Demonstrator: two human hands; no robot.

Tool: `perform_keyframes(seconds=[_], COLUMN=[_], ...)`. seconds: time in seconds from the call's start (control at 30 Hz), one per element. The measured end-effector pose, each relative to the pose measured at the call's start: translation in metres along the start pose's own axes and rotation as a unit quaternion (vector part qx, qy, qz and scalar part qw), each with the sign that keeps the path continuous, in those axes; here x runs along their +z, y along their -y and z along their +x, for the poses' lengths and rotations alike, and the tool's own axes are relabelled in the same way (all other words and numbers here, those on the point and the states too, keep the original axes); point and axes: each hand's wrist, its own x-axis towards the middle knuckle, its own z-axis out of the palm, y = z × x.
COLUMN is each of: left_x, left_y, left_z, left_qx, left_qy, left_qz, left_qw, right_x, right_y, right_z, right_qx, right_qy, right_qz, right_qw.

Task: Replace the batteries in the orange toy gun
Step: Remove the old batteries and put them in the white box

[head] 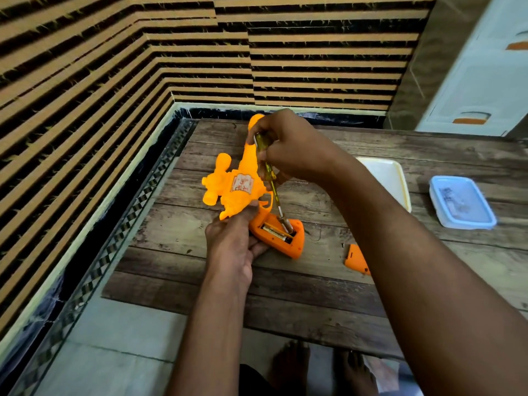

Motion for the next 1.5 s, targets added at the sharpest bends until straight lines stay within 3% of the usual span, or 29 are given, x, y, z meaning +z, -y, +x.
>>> perform_keyframes(seconds=[0.2, 0.37, 0.47, 0.6, 0.67, 0.97, 1.13, 1.33, 1.5], left_x=[0.001, 0.000, -0.001, -0.001, 0.000, -0.001, -0.002, -0.001, -0.002], left_y=[0.000, 0.001, 0.002, 0.001, 0.001, 0.001, 0.002, 0.001, 0.000], left_z=[0.000, 0.001, 0.002, 0.002, 0.001, 0.003, 0.004, 0.002, 0.003], left_qx=[0.002, -0.001, 0.002, 0.001, -0.001, -0.001, -0.005, -0.010, -0.012], left_qy=[0.001, -0.001, -0.001, 0.008, 0.010, -0.002, 0.000, -0.004, 0.000], left_qz=[-0.009, -0.009, -0.002, 0.003, 0.004, -0.008, -0.010, -0.013, -0.015], left_qw=[1.000, 1.000, 1.000, 1.000, 1.000, 1.000, 1.000, 1.000, 1.000], right_x=[0.003, 0.010, 0.007, 0.014, 0.024, 0.053, 0.032, 0.031, 0.037], right_y=[-0.018, -0.031, -0.035, -0.035, -0.036, -0.047, -0.046, -0.067, -0.070], right_z=[-0.026, -0.038, -0.049, -0.061, -0.064, -0.066, -0.057, -0.030, -0.021], right_qx=[-0.027, -0.052, -0.055, -0.030, -0.035, -0.040, -0.017, 0.022, 0.029], right_qy=[-0.035, -0.078, -0.074, 0.015, 0.030, -0.109, -0.187, -0.036, -0.013], right_qz=[0.158, 0.179, 0.116, -0.106, -0.165, -0.152, -0.116, -0.296, -0.311], right_qw=[0.987, 0.979, 0.989, 0.994, 0.985, 0.982, 0.975, 0.954, 0.950])
